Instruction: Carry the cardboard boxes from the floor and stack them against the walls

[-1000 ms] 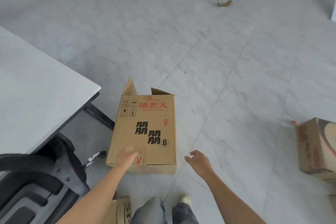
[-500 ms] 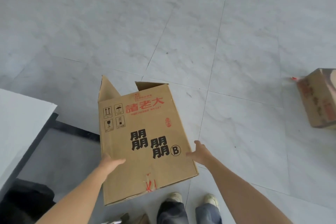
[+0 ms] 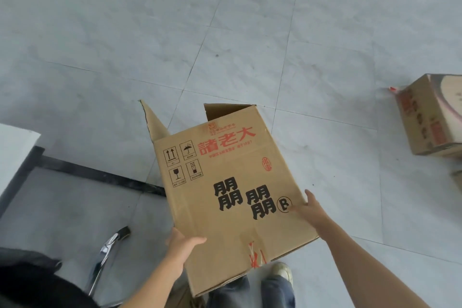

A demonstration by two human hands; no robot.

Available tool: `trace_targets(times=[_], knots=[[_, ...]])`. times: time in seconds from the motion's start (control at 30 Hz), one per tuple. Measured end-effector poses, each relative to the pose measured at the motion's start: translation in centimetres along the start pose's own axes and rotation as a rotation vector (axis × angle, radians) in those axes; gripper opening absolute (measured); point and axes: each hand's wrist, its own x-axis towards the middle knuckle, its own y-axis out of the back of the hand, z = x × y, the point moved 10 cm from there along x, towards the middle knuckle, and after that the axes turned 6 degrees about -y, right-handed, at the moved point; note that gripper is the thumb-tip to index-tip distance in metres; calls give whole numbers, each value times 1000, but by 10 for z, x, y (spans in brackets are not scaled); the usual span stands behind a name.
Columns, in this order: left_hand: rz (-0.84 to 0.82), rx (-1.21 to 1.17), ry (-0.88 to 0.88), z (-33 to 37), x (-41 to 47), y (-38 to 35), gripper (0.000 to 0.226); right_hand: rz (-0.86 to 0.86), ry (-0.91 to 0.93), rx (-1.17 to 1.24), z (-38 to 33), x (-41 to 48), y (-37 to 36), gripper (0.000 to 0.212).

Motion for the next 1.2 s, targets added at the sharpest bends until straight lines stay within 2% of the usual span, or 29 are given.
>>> trace_targets(times=[0.1,0.13,0.23,0.33,0.43,0.53,0.7,0.8,0.87,1.03,1.13,1.2], knots=[[-79,48,-22,-7,-4,-44,102,43,-115,13,55,1,34,92],[-99,66,-34,-3,-7,-54,102,43,-152,1,72,-1,41,92],[-110,158,-48,22,-15,-71,81,63,-205,-66,104,4,51,85],[-133,293,-85,53,-6,-82,79,120,-249,-113,106,11,57,79],[-159,467,-154,87,-5,-85,75,216,-256,-193,87,8,71,74],[-130,616,-213,120,3,-78,75,322,-132,-280,39,-1,90,64],[-11,583,-451,214,26,-84,62,441,82,-365,-49,13,120,59],[48,570,-636,282,42,-98,47,491,174,-388,-93,31,137,64],[51,522,-705,321,57,-111,48,518,218,-401,-119,48,149,66],[47,322,-635,383,93,-143,67,477,222,-394,-148,96,176,58],[190,344,-600,395,112,-141,54,363,214,-217,-142,127,178,55],[246,462,-588,396,117,-141,44,347,196,-170,-138,134,180,49]])
